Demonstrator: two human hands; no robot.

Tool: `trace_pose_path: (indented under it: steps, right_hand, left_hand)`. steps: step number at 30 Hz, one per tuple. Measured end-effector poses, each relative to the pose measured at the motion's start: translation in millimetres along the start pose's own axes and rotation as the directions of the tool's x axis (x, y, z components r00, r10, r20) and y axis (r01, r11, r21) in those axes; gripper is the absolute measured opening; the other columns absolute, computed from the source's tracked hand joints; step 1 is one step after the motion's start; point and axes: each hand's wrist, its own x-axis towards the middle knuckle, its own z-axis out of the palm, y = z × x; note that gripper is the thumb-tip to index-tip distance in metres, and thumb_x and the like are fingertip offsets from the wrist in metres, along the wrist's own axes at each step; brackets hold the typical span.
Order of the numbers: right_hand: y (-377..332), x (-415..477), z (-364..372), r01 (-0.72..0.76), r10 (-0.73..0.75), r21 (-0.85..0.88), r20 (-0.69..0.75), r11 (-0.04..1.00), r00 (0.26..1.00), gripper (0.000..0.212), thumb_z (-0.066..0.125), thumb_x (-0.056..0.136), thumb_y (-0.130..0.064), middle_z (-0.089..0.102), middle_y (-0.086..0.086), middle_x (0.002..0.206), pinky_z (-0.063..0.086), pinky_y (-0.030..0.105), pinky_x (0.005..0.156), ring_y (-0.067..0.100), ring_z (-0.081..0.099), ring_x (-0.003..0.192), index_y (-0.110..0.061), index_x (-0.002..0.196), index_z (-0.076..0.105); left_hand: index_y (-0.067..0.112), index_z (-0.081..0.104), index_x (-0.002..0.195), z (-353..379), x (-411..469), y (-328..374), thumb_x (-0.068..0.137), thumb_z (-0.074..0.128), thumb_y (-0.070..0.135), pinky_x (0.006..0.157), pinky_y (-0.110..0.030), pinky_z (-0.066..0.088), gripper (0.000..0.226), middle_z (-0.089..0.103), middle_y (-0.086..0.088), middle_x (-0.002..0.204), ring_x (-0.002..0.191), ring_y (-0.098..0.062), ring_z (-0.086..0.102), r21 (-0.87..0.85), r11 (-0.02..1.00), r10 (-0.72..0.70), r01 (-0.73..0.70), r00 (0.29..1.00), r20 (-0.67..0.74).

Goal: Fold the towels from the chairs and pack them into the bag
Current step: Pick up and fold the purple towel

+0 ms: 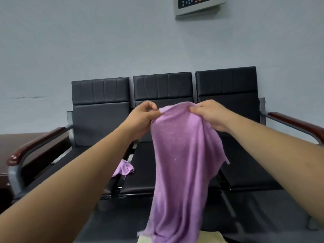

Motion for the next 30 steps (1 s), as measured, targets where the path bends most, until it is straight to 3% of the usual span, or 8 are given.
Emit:
trace_pose_path:
  steps: [4,8,10,13,16,21,26,30]
  right_hand:
    - [-0.5,-1.9,4.4,0.030,-0.027,-0.078,0.034,0.997,0.999,0.054,0.065,0.097,-0.040,0.070,0.022,0.091,0.056,0.042,0.078,0.028,0.064,0.079,0.013,0.106,0.065]
    - [-0.6,-7.2,5.9,0.074,-0.059,-0.193,0.079,0.979,0.995,0.043,0.067,0.095,-0.044,0.076,0.014,0.093,0.058,0.042,0.086,0.028,0.073,0.083,-0.002,0.093,0.076]
    - [1.9,-9.4,6.1,0.101,-0.071,-0.228,0.137,0.968,0.988,0.042,0.072,0.091,-0.045,0.075,0.014,0.088,0.056,0.039,0.080,0.022,0.068,0.076,-0.003,0.091,0.076]
    - [13.4,-8.4,5.5,0.082,-0.027,-0.249,0.215,0.965,0.976,0.035,0.081,0.084,-0.039,0.075,0.011,0.085,0.055,0.039,0.077,0.021,0.067,0.076,-0.005,0.089,0.076]
    - [31.4,-5.7,2.4,0.054,0.080,-0.429,0.289,0.901,0.954,0.019,0.085,0.081,-0.031,0.078,0.004,0.086,0.059,0.033,0.076,0.020,0.073,0.080,-0.013,0.085,0.079]
    - [67.9,-2.0,-15.4,-0.009,0.197,-0.741,0.168,0.672,0.966,0.026,0.083,0.082,-0.023,0.063,0.002,0.071,0.046,0.024,0.052,0.016,0.060,0.062,-0.012,0.068,0.064]
    - [76.3,-3.1,-39.9,-0.198,0.183,-0.114,-0.125,0.974,0.975,0.009,0.079,0.085,-0.008,0.074,0.012,0.089,0.058,0.027,0.061,0.022,0.073,0.081,-0.004,0.093,0.076]
    - [74.3,7.9,-42.6,-0.149,0.259,0.426,-0.214,0.892,0.942,0.017,0.073,0.086,0.004,0.076,0.017,0.095,0.060,0.037,0.076,0.030,0.075,0.095,0.002,0.103,0.072]
  left_hand:
    - [0.009,0.069,0.122,0.9,-9.0,5.7,0.096,0.065,0.007,0.069,-0.025,0.058,0.026,0.073,-0.009,0.102,0.081,-0.015,0.070,0.112,0.994,-0.027,0.016,0.995,0.093]
    - [0.012,0.078,0.098,-1.5,-18.4,7.8,0.097,0.067,0.022,0.062,-0.019,0.053,0.015,0.075,-0.001,0.081,0.070,-0.009,0.069,0.363,0.931,-0.087,0.032,0.987,0.137]
    - [0.012,0.077,0.094,-0.2,-16.7,8.9,0.097,0.066,0.021,0.064,-0.024,0.056,0.014,0.075,-0.004,0.083,0.072,-0.014,0.069,0.216,0.974,-0.090,0.076,0.994,0.054]
    - [0.014,0.073,0.094,-2.3,-7.3,12.2,0.097,0.063,0.017,0.087,-0.036,0.056,0.010,0.075,-0.006,0.097,0.090,-0.022,0.068,-0.013,0.994,-0.105,0.106,0.958,-0.268]
    - [0.018,0.073,0.093,-14.8,2.1,4.4,0.098,0.059,0.019,0.099,-0.046,0.052,0.014,0.073,-0.009,0.106,0.101,-0.027,0.068,0.049,0.992,-0.093,0.120,0.922,-0.376]
    - [0.014,0.071,0.086,-46.8,4.6,-10.9,0.100,0.060,0.017,0.087,-0.043,0.051,0.018,0.068,-0.014,0.099,0.090,-0.025,0.061,0.126,0.986,-0.046,0.109,0.904,-0.425]
    - [0.015,0.066,0.076,-74.0,6.4,-22.1,0.098,0.062,0.030,0.067,-0.035,0.042,0.027,0.058,-0.006,0.077,0.070,-0.020,0.048,0.288,0.937,-0.032,0.195,0.873,-0.487]
    - [0.017,0.041,0.064,-77.5,11.6,-25.5,0.089,0.052,0.014,0.059,-0.031,0.037,0.027,0.035,-0.002,0.062,0.059,-0.020,0.034,0.248,0.942,-0.045,0.224,0.820,-0.571]
